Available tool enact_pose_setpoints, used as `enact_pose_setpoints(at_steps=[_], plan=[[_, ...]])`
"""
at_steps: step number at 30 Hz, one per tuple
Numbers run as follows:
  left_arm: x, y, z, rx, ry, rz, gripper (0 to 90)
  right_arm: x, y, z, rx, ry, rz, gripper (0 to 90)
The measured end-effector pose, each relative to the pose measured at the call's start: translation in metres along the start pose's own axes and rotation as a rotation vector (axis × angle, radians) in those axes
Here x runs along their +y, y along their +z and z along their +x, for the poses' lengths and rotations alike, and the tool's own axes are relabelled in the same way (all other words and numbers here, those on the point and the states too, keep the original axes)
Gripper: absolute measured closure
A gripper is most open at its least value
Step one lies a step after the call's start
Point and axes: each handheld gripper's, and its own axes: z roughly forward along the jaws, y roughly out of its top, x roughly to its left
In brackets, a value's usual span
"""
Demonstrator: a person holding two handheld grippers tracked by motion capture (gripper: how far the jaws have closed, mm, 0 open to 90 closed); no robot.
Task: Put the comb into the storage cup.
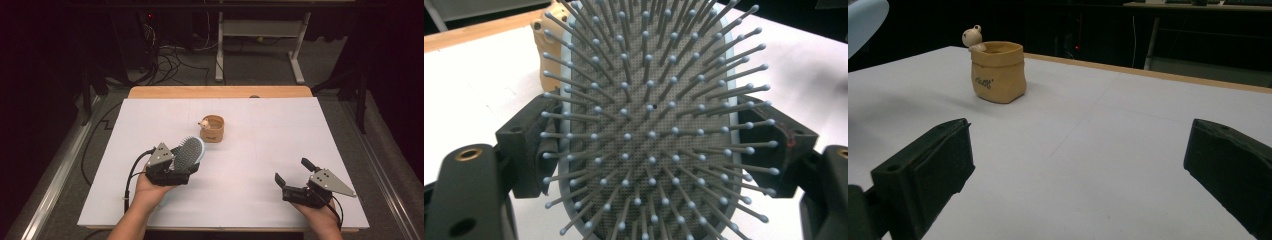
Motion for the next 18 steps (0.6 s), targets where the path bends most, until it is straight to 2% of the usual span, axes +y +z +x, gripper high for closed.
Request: enact_pose_setpoints(at_steps=[9, 18], plan=[[-0.0015, -0.002, -0.0037, -0.01, 0.034, -0.031, 20.7, 0.0, 0.0001, -0.0005, 0.002, 0.002, 0.003, 0.3], [-0.0019, -0.0058, -0.0092, -0.048, 0.047, -0.077, 20.6, 0.0001, -0.0007, -0.0008, 0.002, 0.006, 0.001, 0.4]])
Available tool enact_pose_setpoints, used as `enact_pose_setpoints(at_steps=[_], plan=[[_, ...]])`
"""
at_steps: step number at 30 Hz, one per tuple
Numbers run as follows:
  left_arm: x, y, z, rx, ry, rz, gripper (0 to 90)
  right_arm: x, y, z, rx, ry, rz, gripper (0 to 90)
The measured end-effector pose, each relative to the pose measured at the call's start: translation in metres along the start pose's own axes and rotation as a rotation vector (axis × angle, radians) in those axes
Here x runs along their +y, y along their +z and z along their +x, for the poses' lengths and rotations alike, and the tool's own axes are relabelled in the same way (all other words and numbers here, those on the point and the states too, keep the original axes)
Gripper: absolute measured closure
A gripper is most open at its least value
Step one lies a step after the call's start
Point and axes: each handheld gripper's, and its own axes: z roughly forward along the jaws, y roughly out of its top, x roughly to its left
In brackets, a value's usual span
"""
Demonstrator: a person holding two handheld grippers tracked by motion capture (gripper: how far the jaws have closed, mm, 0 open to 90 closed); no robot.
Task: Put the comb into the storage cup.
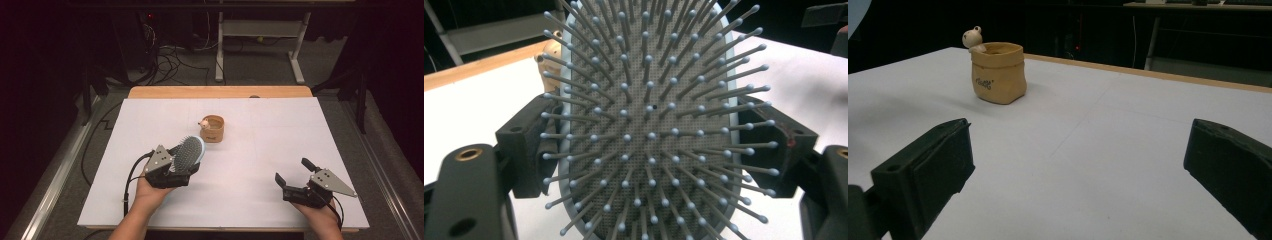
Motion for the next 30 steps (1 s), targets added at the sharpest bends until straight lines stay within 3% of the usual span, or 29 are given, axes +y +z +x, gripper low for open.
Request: enact_pose_setpoints(at_steps=[16, 30], plan=[[0.0, -0.004, -0.011, -0.038, 0.041, -0.075, 20.7, 0.001, 0.0, 0.001, 0.003, -0.008, -0.002, 0.3], [-0.003, -0.004, -0.018, -0.091, 0.031, -0.075, 20.6, 0.0, 0.001, 0.003, 0.015, -0.008, 0.0, 0.3]])
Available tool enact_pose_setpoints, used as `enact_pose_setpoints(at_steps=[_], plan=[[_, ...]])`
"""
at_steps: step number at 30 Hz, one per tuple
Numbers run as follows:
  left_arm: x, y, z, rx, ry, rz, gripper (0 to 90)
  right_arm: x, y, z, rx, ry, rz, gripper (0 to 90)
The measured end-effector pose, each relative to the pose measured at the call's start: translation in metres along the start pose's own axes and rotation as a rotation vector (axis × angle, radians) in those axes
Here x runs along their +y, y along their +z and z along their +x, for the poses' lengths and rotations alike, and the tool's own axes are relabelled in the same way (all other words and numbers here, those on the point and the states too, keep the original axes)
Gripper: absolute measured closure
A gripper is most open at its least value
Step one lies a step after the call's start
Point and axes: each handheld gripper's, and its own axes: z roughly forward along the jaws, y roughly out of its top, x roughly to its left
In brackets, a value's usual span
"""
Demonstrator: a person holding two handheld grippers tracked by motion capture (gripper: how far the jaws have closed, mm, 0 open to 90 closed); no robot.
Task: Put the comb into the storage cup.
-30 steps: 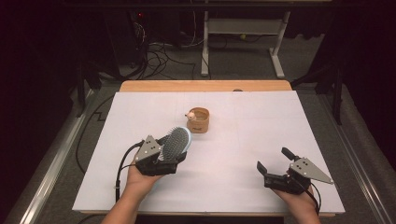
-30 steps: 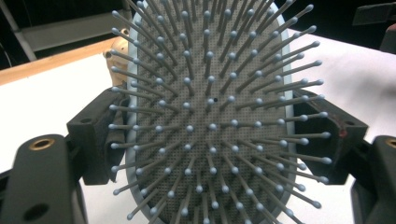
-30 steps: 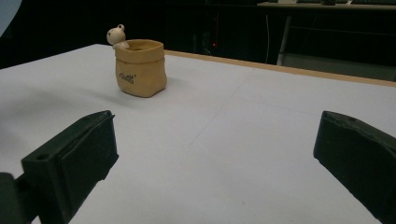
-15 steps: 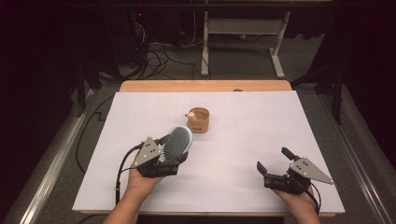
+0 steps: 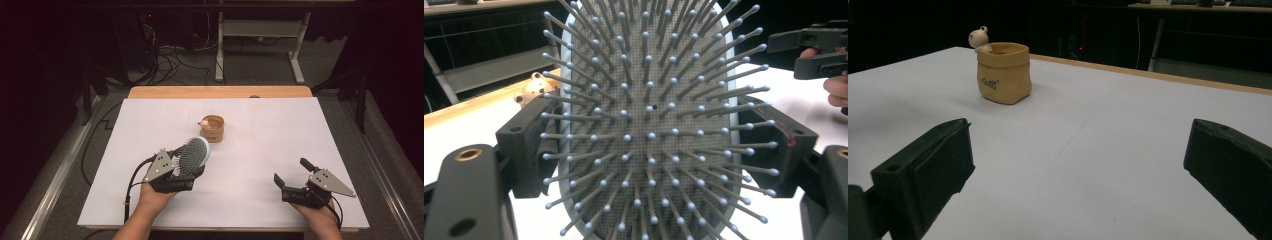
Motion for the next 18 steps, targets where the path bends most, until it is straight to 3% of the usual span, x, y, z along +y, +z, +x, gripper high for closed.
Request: enact_pose_setpoints(at_steps=[4, 13, 18], plan=[[0.0, 0.002, -0.001, -0.003, -0.004, -0.001, 20.6, 0.0, 0.001, 0.001, 0.003, -0.005, 0.002, 0.3], [0.012, 0.023, -0.013, -0.028, 0.036, -0.005, 20.6, 0.001, 0.007, 0.01, 0.024, -0.021, 0.016, 0.3], [0.006, 0.033, -0.015, -0.045, 0.027, -0.01, 20.6, 0.001, 0.01, 0.015, 0.035, -0.033, 0.025, 0.3]])
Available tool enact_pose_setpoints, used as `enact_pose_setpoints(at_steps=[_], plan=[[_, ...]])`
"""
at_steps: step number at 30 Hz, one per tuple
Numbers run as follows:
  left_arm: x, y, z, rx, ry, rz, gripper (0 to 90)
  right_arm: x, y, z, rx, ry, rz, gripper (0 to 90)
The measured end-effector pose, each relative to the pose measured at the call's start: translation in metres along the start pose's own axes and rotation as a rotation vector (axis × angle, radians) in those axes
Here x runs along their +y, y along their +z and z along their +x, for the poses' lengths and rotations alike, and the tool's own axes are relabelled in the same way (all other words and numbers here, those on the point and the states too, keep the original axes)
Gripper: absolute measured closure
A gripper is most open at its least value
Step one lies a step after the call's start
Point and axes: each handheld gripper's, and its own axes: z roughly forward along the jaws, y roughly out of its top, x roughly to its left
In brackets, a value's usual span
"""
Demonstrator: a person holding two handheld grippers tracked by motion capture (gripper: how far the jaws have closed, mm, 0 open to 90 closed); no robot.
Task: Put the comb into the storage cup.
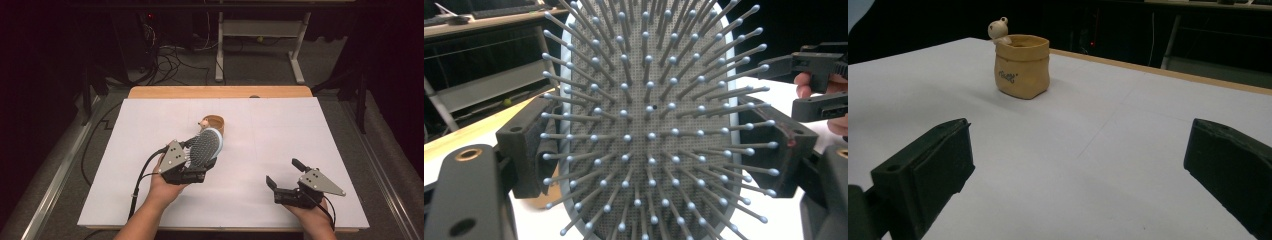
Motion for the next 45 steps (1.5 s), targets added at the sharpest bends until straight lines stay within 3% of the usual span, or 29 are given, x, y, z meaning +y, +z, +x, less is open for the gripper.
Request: enact_pose_setpoints(at_steps=[13, 30, 38, 45], plan=[[-0.007, -0.004, -0.005, -0.016, 0.009, 0.002, 20.6, 0.004, 0.011, 0.01, 0.017, -0.009, 0.007, 0.3], [-0.009, -0.006, -0.009, -0.026, 0.014, 0.002, 20.6, 0.033, 0.052, 0.016, 0.038, -0.005, 0.022, 0.3], [-0.01, -0.006, -0.01, -0.032, 0.019, 0.003, 20.6, 0.053, 0.078, 0.023, 0.05, -0.029, 0.018, 0.3], [-0.011, -0.009, -0.013, -0.034, 0.034, 0.001, 20.6, 0.05, 0.083, 0.03, 0.065, -0.019, 0.022, 0.3]])
